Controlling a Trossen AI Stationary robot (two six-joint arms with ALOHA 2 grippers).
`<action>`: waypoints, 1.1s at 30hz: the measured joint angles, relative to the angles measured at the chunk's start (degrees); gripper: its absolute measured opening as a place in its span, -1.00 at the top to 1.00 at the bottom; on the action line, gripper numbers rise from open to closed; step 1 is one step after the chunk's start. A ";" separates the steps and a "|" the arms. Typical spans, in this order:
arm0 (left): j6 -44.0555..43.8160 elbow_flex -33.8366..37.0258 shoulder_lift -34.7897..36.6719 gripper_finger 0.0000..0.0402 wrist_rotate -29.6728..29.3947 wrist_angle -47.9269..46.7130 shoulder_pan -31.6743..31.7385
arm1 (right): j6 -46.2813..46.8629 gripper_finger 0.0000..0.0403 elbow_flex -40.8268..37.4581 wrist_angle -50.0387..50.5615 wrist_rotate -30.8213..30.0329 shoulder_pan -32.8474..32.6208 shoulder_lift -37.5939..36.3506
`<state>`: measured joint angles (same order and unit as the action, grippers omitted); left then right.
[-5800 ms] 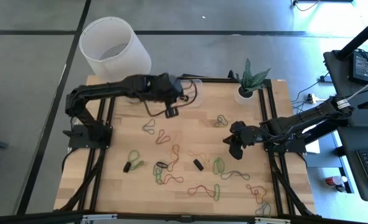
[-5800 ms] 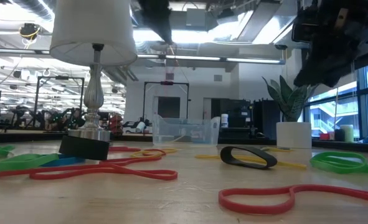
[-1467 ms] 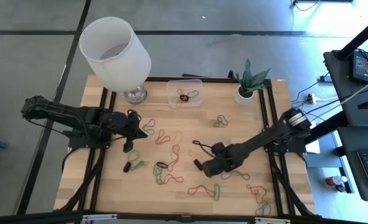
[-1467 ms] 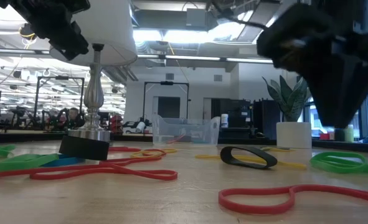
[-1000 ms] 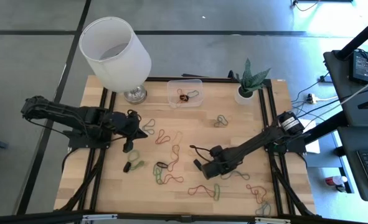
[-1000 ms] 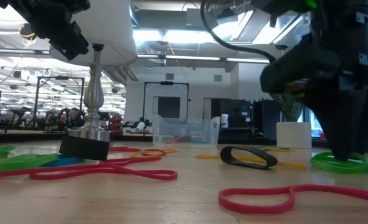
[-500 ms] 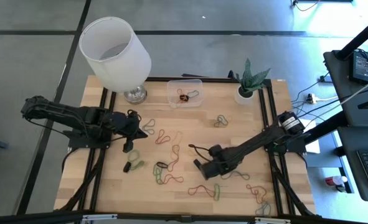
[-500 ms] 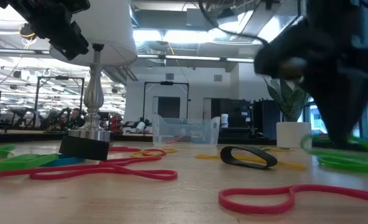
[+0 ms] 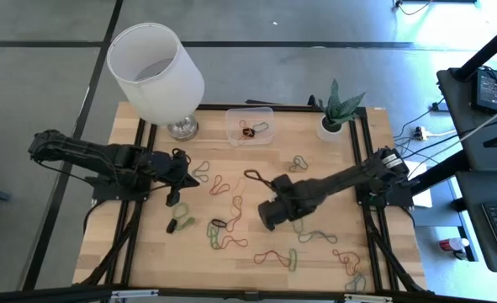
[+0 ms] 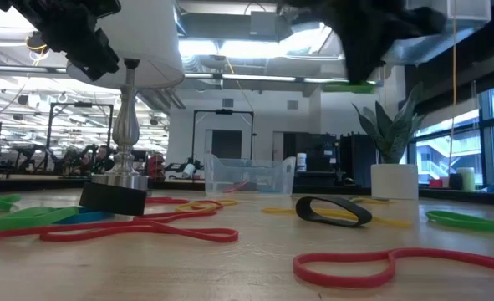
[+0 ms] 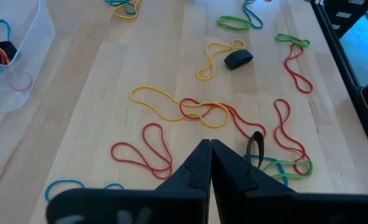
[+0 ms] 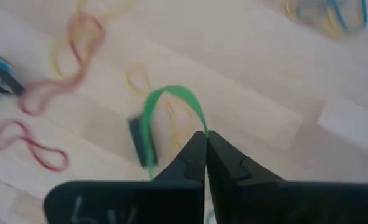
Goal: Pick and place rubber bands into bin
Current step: Put the green rubber band into the transparent bin
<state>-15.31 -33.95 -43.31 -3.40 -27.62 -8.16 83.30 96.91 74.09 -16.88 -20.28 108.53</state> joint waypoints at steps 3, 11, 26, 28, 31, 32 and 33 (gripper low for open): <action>0.01 0.00 0.00 0.96 0.00 0.00 0.00 | -4.05 0.96 2.19 -0.20 -1.30 2.44 0.00; 0.01 0.00 -0.01 0.97 0.00 0.00 -0.02 | -18.24 0.96 3.36 -6.59 -1.56 10.56 0.00; 0.00 -0.02 -0.02 0.96 0.00 0.00 -0.04 | -42.38 0.96 3.38 -22.14 3.92 25.02 0.00; 0.00 -0.02 0.00 0.95 0.00 0.00 -0.04 | -45.11 0.96 3.38 -23.74 5.43 26.95 0.00; -0.67 -0.02 -0.02 0.95 -0.01 0.00 -0.04 | -48.23 0.96 3.38 -24.43 6.76 29.25 0.00; -1.08 -0.02 -0.01 0.95 0.00 0.00 -0.04 | -49.32 0.96 3.38 -24.55 7.29 29.82 0.00; -1.60 -0.02 -0.02 0.96 0.00 0.00 -0.04 | -50.39 0.96 3.38 -24.62 7.54 30.32 0.00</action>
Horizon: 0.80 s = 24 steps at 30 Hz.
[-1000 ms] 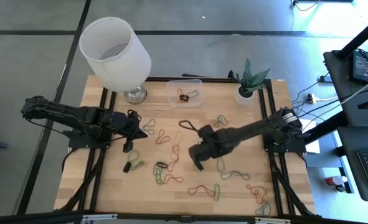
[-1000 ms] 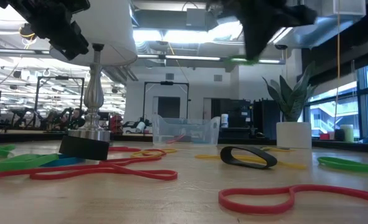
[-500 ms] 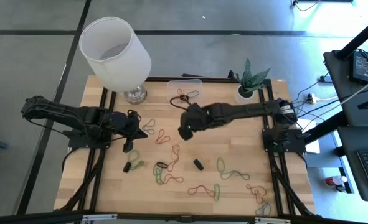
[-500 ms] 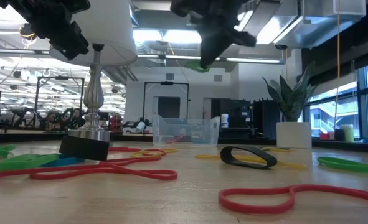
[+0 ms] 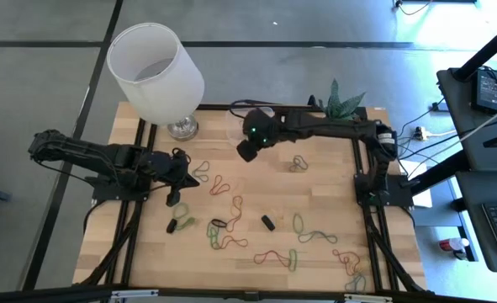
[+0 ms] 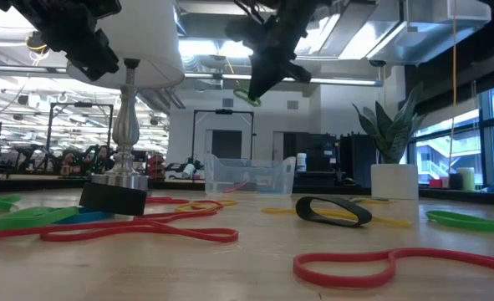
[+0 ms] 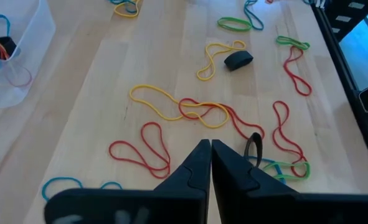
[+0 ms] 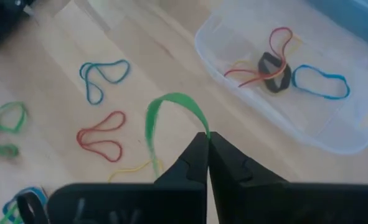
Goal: Pick and place rubber bands into bin
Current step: Put the green rubber band into the transparent bin
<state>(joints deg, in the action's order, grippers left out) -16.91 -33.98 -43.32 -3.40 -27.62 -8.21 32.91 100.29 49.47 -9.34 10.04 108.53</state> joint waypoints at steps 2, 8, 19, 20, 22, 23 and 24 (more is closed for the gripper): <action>-0.83 0.00 0.00 0.97 -0.02 0.00 0.00 | -1.96 0.96 0.00 0.00 0.24 0.87 0.00; -0.87 0.00 0.00 0.95 -0.09 0.00 0.00 | -7.59 0.96 0.00 0.00 0.56 3.54 0.00; -0.90 0.00 0.02 0.97 -0.13 0.00 0.00 | -15.74 0.96 0.00 0.00 0.83 11.02 0.00; -0.88 0.00 0.00 0.96 -0.13 0.01 0.00 | -16.53 0.96 0.00 -0.06 1.46 11.68 0.00; -0.91 0.00 0.00 0.95 -0.15 0.00 0.00 | -17.70 0.96 -0.49 -1.29 1.85 12.52 0.00; -0.90 0.00 0.00 0.95 -0.15 0.00 0.00 | -18.44 0.96 -0.89 -2.05 1.91 12.88 0.00; -0.87 0.00 0.02 0.95 -0.16 0.00 0.00 | -19.25 0.96 -1.26 -2.64 1.95 13.26 0.03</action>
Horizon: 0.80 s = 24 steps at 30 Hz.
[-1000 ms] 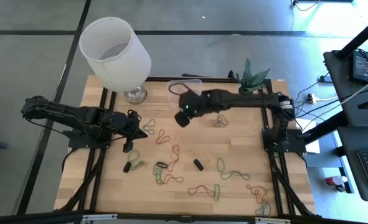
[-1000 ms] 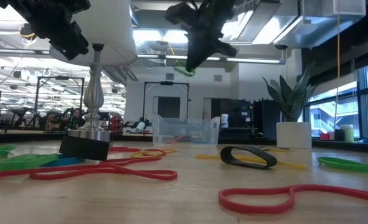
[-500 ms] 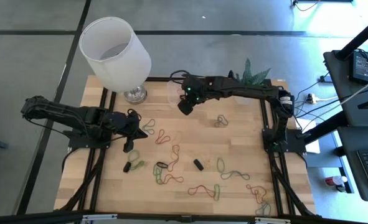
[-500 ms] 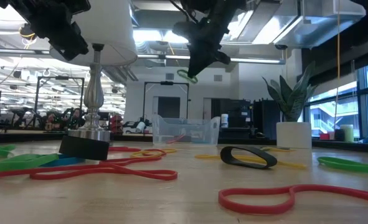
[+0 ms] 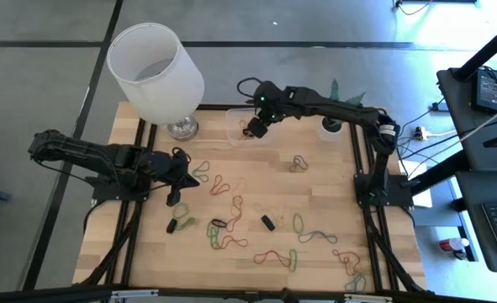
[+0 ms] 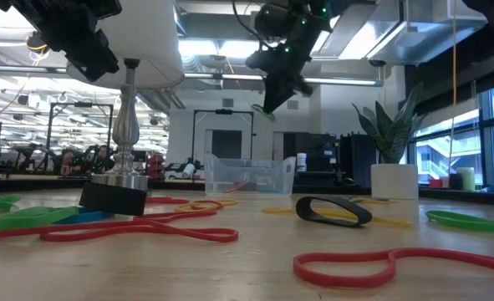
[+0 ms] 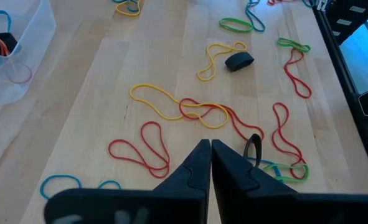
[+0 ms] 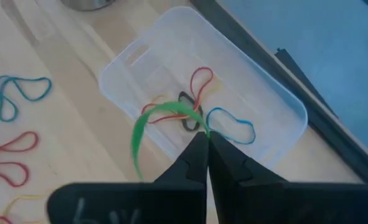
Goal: Pick and place rubber bands into bin
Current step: Put the green rubber band into the transparent bin
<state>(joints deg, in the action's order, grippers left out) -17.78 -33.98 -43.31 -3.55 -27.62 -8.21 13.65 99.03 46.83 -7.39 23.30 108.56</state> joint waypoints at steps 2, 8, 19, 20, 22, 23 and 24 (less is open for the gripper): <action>-0.04 0.00 -0.01 0.95 -0.02 0.00 0.00 | -1.17 0.96 -0.33 -1.15 0.02 0.66 0.47; 0.01 0.00 -0.02 0.97 -0.02 0.01 0.00 | -3.69 0.97 -0.86 -5.35 2.85 2.93 4.99; 0.00 -0.02 -0.02 0.96 -0.02 0.00 0.04 | -4.61 0.92 -0.92 -8.61 3.00 5.56 11.39; 0.02 -0.02 -0.02 0.96 -0.02 0.01 0.04 | -4.49 0.90 -0.97 -8.21 2.97 5.56 11.64; -0.02 -0.02 -0.02 0.97 -0.02 0.00 0.02 | -2.91 0.88 -0.97 -8.22 3.02 5.52 11.80; 0.02 -0.02 -0.02 0.97 -0.02 0.02 0.04 | -1.86 0.86 -0.97 -8.22 3.01 5.48 11.80; 0.02 -0.02 -0.02 0.97 -0.02 0.02 0.03 | -1.12 0.84 -0.97 -8.30 3.02 5.46 11.80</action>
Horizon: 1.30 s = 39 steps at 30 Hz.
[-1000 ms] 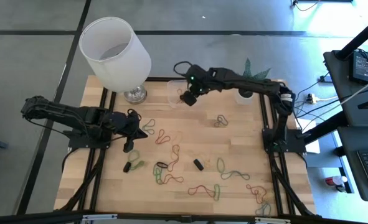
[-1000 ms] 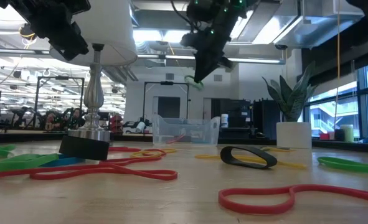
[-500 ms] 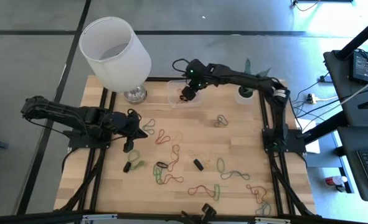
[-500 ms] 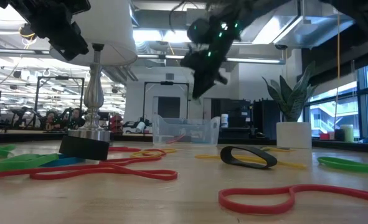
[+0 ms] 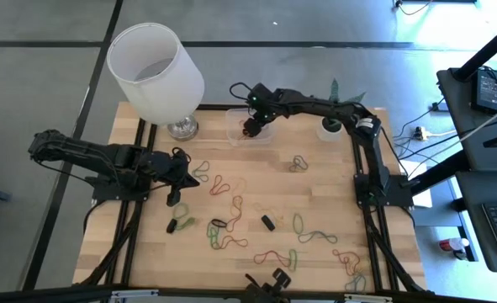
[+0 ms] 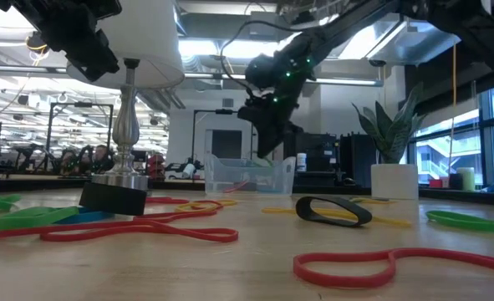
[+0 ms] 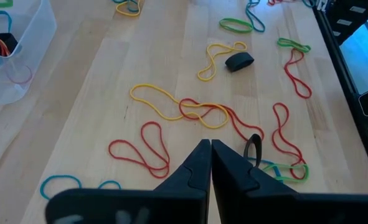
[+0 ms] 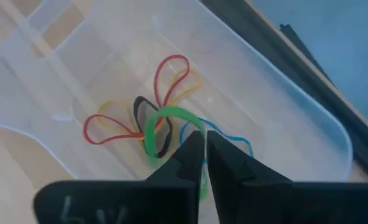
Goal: Pick and place rubber bands into bin
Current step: Put the green rubber band into the transparent bin, then put the middle black rubber band into the transparent bin
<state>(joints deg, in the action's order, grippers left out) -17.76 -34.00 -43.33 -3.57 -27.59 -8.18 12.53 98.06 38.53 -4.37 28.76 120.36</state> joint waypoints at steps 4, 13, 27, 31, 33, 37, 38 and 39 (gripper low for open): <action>-0.01 0.00 0.00 0.95 0.00 -0.02 0.00 | 2.20 0.74 0.00 0.42 0.03 0.01 0.00; 1.87 0.00 0.00 0.97 -0.13 -0.02 -0.03 | 4.74 0.48 0.00 2.32 0.02 0.01 0.00; 20.17 0.00 0.00 0.97 -0.48 -0.02 0.02 | 10.03 0.42 0.04 5.82 4.11 -0.03 -0.07; 20.09 0.00 0.00 0.96 -0.48 -0.02 0.02 | 10.75 0.42 0.04 5.98 3.60 0.01 -0.13; 20.06 0.00 0.00 0.95 -0.48 -0.02 0.02 | 10.05 0.42 0.04 5.67 5.55 0.04 -0.13; 17.91 0.00 0.00 0.95 -0.35 -0.02 0.02 | 12.31 0.42 0.11 6.33 3.17 -0.05 -0.13; 15.48 0.00 0.00 0.95 0.00 -0.02 0.02 | 11.57 0.42 0.11 5.96 4.64 -0.02 -0.13; 13.05 0.00 0.00 0.96 0.32 -0.02 0.02 | 10.65 0.42 0.21 5.62 6.06 0.01 -0.13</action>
<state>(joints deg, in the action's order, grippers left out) -4.71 -34.00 -43.33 -3.26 -27.62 -8.16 23.19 98.27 44.15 1.69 28.77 120.22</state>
